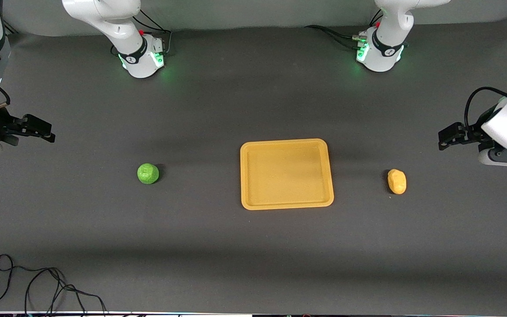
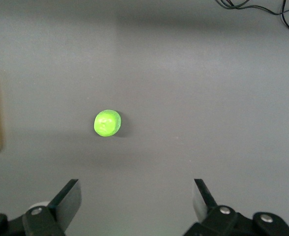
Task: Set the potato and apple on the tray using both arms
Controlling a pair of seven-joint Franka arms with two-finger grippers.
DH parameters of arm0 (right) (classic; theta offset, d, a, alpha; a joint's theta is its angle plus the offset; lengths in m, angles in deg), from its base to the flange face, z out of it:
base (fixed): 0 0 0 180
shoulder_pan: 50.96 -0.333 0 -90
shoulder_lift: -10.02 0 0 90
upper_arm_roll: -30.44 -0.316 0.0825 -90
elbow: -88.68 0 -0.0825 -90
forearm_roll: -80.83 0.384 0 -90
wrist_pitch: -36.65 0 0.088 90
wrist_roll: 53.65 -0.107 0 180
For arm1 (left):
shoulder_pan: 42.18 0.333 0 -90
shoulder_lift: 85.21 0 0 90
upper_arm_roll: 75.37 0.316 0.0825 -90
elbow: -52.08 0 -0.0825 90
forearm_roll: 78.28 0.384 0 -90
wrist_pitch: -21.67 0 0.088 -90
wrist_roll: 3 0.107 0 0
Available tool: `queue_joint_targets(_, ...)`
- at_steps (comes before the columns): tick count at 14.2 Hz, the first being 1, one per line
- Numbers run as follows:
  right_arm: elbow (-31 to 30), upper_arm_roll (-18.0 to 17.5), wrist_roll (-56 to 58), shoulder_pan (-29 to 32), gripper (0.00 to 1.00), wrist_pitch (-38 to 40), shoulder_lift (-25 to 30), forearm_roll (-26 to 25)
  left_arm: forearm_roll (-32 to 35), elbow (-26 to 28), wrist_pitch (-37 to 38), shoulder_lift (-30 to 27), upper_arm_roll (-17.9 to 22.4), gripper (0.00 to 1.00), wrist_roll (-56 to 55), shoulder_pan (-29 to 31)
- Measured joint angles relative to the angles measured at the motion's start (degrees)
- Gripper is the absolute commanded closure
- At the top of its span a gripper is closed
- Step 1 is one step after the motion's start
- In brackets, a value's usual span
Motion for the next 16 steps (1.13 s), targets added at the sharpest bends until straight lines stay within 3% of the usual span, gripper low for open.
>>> queue_joint_targets(7, 0.04, -0.07, 0.0, 0.0, 0.0, 0.0, 0.0, 0.0, 0.06, 1.39, 0.06, -0.7, 0.0, 0.0, -0.01, 0.0)
queue_joint_targets(11, 0.05, -0.12, 0.0, -0.02, 0.0, 0.0, -0.01, 0.0, 0.11, 12.97, -15.1, 2.18, 0.24, 0.0, -0.05, 0.1)
queue_joint_targets(13, 0.02, -0.16, 0.0, -0.03, 0.0, 0.0, -0.04, 0.0, 0.11, 15.97, -20.39, 7.59, 0.29, 0.0, -0.08, 0.12)
queue_joint_targets(16, -0.01, -0.28, 0.0, -0.11, 0.0, 0.0, -0.09, 0.0, 0.11, 20.67, -34.51, 15.13, 0.35, 0.0, -0.12, 0.31)
